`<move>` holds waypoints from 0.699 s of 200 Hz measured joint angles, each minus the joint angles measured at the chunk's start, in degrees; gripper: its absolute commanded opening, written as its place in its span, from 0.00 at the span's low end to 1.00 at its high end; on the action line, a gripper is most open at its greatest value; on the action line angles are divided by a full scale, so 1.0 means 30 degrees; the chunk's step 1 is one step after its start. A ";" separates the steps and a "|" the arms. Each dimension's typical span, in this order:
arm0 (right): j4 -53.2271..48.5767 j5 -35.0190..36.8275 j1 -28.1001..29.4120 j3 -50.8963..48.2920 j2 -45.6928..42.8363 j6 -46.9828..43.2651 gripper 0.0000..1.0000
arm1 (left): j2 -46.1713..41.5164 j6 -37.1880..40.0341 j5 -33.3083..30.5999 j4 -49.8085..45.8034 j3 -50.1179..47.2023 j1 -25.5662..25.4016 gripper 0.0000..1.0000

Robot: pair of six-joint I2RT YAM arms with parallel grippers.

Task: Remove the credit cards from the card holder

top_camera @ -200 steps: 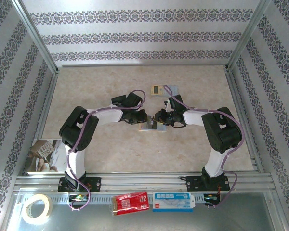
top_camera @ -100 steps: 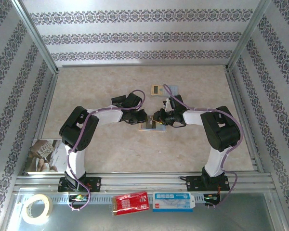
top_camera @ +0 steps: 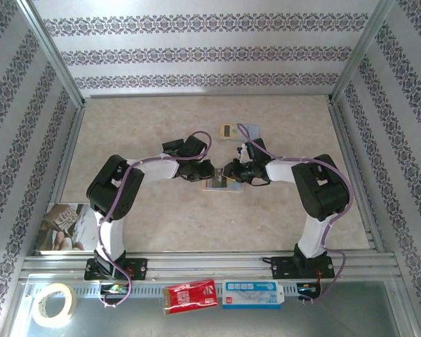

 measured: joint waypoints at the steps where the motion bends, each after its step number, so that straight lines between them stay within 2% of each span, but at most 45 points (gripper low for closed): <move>1: 0.0000 0.0015 -0.0007 -0.0007 0.0000 0.0007 0.15 | 0.0000 0.0000 0.0000 0.0000 -0.0007 0.0000 0.17; 40: -0.0109 0.0699 -0.0073 -0.0270 -0.0393 0.0000 0.07 | 0.0000 0.0007 0.0007 0.0007 -0.0007 0.0000 0.18; 69: -0.0022 0.1472 -0.0291 -0.1290 -0.1902 0.0022 0.00 | -0.0080 0.0007 0.0153 0.0015 0.0036 -0.0007 0.26; 104: 0.0750 0.1909 -0.0794 -0.2958 -0.4102 0.0044 0.00 | -0.0306 -0.0007 0.0168 -0.0219 0.0087 0.0000 0.31; 140: 0.1807 0.1741 -0.0867 -0.4058 -0.5034 0.0168 0.00 | -0.0721 -0.0663 0.0685 0.0401 -0.0095 0.0058 0.40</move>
